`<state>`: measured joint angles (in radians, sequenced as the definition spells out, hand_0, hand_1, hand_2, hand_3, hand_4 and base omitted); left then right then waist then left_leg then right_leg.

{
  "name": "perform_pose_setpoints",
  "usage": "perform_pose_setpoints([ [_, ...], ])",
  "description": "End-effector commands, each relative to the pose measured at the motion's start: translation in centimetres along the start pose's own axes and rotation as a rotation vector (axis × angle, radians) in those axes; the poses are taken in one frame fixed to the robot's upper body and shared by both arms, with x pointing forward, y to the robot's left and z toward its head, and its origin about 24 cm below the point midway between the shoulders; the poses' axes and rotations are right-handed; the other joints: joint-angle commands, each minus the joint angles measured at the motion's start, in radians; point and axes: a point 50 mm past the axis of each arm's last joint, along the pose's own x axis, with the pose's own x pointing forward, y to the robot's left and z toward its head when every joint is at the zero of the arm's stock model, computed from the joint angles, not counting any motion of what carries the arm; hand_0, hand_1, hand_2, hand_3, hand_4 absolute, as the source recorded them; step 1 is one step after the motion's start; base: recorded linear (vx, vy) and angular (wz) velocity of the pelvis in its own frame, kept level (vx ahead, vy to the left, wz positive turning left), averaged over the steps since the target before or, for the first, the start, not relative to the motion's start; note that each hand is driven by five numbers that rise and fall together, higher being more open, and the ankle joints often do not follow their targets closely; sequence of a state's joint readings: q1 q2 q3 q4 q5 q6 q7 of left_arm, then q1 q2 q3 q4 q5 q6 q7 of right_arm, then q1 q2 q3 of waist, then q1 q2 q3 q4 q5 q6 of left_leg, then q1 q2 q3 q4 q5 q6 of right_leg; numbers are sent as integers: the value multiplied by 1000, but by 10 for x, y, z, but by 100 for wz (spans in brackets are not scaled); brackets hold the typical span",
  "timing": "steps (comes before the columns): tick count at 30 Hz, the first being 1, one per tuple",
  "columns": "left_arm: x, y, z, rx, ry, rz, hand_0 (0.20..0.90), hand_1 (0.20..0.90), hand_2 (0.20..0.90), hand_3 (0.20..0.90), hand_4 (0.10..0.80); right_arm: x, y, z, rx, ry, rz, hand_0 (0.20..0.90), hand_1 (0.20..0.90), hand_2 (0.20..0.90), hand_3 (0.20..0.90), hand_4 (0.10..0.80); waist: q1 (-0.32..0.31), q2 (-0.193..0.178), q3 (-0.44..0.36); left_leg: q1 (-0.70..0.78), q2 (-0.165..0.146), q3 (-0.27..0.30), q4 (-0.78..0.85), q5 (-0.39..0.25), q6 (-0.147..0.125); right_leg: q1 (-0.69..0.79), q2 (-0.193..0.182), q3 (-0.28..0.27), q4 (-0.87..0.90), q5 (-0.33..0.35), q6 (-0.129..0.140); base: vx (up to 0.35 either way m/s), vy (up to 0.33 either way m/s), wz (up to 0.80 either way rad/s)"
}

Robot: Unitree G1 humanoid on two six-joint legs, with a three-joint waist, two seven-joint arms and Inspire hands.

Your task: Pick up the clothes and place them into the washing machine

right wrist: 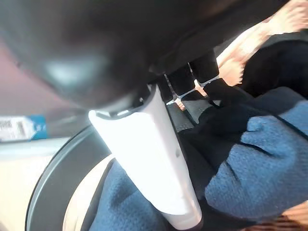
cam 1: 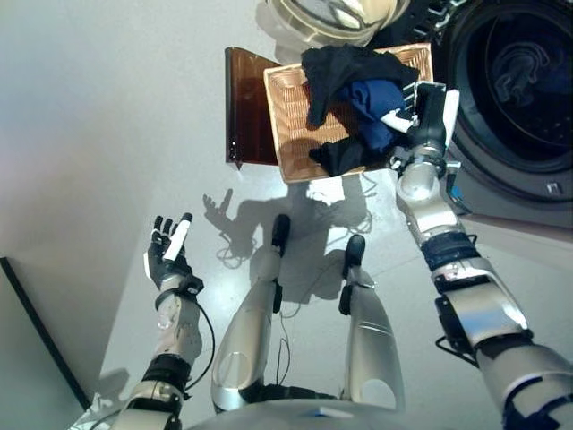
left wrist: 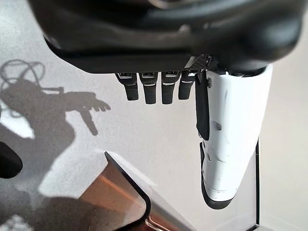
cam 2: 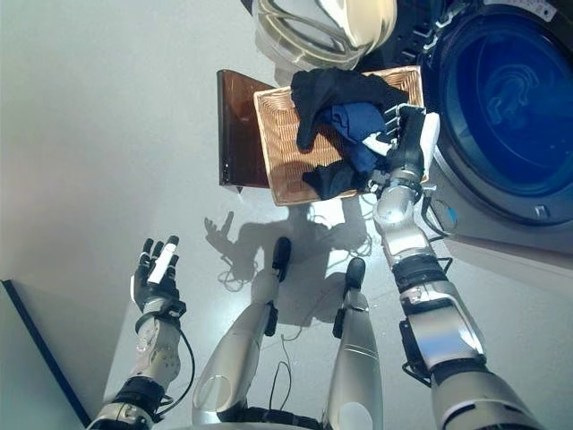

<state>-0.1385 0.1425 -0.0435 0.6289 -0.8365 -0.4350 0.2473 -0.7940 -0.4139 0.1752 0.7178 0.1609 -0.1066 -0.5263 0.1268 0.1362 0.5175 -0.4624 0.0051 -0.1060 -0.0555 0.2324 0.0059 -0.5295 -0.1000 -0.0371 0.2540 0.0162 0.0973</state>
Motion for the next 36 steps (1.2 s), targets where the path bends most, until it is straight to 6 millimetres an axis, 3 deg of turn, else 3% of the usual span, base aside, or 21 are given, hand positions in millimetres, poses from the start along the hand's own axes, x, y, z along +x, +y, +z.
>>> perform_pose_setpoints([
  [1, -5, 24, 5, 33, -42, 65, 900, 900, 900, 900, 800, 2, -14, 43, 166, -242, -57, 200, 200, 200, 200, 300, 17, 10, -132, 13, -38, 36, 4, -73, -57, 49, 21, 63, -26, -63, -20, 5, -19, -5],
  [11, -10, 23, -1, 42, -28, 54, 900, 900, 900, 900, 800, -6, -19, 39, 227, -253, -79, 200, 200, 200, 200, 300, 13, 15, -141, 19, -34, 40, -1, -74, -56, 49, 27, 72, -27, -65, -21, 3, -4, -1],
  [16, -12, 19, -5, 23, -15, 48, 900, 900, 900, 900, 800, -13, -26, 32, 537, -203, -160, 200, 200, 200, 200, 300, 13, 24, -141, 22, -35, 40, -2, -76, -54, 46, 27, 75, -21, -69, -22, 0, 0, 0],
  [21, -13, 17, -7, 13, -7, 46, 900, 900, 900, 900, 800, -16, -32, 25, 722, -163, -227, 200, 200, 200, 200, 300, 10, 29, -141, 28, -36, 42, -4, -78, -54, 50, 26, 76, -19, -73, -23, 0, 0, 0],
  [28, -19, 19, -16, -2, 38, 54, 900, 900, 900, 900, 800, -23, -64, 2, 1073, -127, -453, 200, 200, 200, 200, 300, 2, 45, -152, 31, -40, 44, -7, -84, -54, 53, 25, 79, -24, -78, -24, 0, 0, 0],
  [36, -22, 22, -18, 1, 46, 49, 900, 900, 900, 900, 800, -22, -96, -5, 1075, -159, -581, 200, 200, 200, 200, 300, -1, 60, -160, 31, -43, 43, -6, -88, -52, 47, 26, 85, -13, -84, -23, 0, 0, 0],
])
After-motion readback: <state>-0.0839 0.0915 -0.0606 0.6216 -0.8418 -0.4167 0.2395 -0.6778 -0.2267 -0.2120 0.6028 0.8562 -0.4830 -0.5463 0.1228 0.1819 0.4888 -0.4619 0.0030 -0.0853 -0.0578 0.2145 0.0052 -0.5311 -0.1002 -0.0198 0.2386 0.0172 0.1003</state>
